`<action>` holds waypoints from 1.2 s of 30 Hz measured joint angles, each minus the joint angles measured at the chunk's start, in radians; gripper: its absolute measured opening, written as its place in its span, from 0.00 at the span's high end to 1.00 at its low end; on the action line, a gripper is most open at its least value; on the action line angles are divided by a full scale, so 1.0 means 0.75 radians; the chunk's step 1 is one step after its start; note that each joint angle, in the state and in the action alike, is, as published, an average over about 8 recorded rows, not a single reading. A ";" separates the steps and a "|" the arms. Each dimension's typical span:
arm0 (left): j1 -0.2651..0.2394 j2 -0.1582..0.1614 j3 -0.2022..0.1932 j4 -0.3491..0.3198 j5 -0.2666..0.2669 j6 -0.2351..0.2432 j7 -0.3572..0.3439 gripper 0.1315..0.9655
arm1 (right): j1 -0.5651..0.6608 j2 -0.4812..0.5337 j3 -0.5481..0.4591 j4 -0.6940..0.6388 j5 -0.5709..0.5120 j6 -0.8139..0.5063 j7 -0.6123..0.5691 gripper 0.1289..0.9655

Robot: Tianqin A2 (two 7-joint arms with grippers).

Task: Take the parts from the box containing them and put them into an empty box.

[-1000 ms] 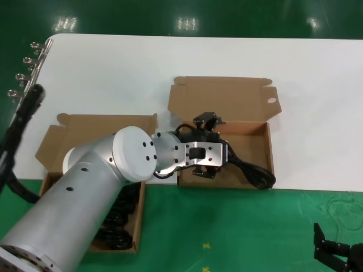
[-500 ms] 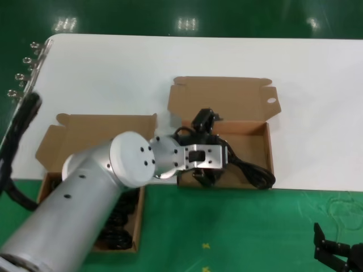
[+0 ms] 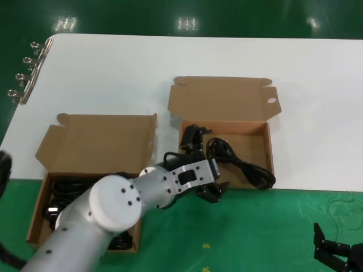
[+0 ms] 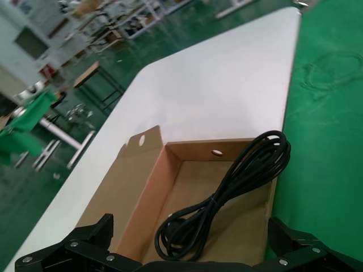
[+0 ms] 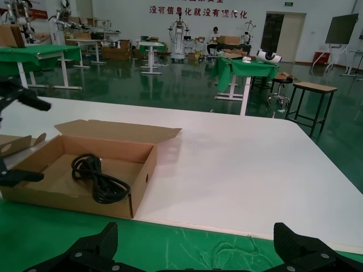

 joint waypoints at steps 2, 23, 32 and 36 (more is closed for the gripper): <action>0.044 -0.009 -0.022 -0.035 -0.024 -0.021 -0.011 0.00 | 0.000 0.000 0.000 0.000 0.000 0.000 0.000 0.00; 0.509 -0.099 -0.259 -0.402 -0.274 -0.240 -0.124 0.00 | 0.000 0.000 0.000 0.000 0.000 0.000 -0.001 0.00; 0.710 -0.138 -0.361 -0.560 -0.382 -0.335 -0.173 0.00 | 0.000 0.000 0.000 0.000 0.000 0.000 0.000 0.00; 0.798 -0.155 -0.406 -0.630 -0.430 -0.376 -0.195 0.00 | 0.000 0.000 0.000 0.000 0.000 0.000 0.000 0.00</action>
